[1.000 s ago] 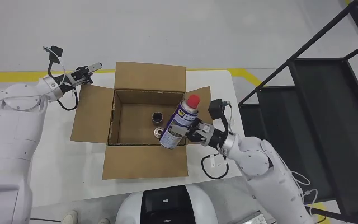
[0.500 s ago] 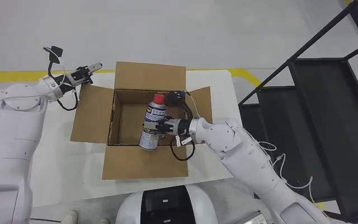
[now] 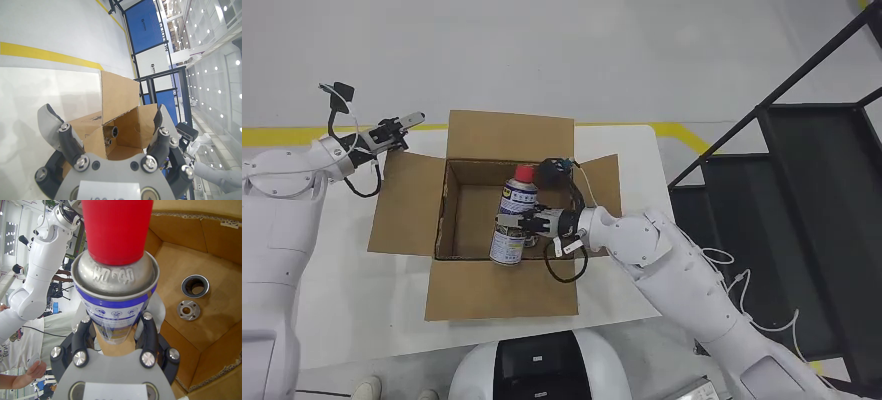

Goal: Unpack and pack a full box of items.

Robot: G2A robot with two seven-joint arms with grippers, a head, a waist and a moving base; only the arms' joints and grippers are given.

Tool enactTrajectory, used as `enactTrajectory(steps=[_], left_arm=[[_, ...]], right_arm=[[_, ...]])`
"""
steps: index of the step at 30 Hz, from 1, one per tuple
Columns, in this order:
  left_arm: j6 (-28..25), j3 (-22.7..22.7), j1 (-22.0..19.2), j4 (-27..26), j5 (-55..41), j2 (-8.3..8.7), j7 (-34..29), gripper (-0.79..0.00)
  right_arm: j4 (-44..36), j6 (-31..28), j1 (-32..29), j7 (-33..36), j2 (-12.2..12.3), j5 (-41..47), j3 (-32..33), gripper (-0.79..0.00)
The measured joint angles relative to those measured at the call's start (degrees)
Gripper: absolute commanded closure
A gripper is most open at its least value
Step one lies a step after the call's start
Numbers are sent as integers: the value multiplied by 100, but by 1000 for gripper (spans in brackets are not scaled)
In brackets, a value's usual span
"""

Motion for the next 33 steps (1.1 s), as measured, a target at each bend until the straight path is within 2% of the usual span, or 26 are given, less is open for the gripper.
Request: enactTrajectory(steps=[4,6,9,11,20,26,33], left_arm=[[0,0,0,0,0,0,0,-785],[0,0,0,0,0,0,0,-785],[0,0,0,0,0,0,0,-785],[0,0,0,0,0,0,0,-785],[0,0,0,0,0,0,0,-785],[0,0,0,0,0,0,0,-785],[0,0,0,0,0,0,0,-785]], right_arm=[[46,80,-9,31,-7,85,-13,0],[212,428,159,288,-31,137,-90,0],[574,1102,716,906,-127,226,-383,0],[867,1324,1165,1126,-232,298,-649,0],[2322,1315,2444,670,-824,1018,-1694,0],[3260,1446,2862,711,-1185,1233,-2281,0],[3945,1556,3112,440,-1495,1364,-2539,0]])
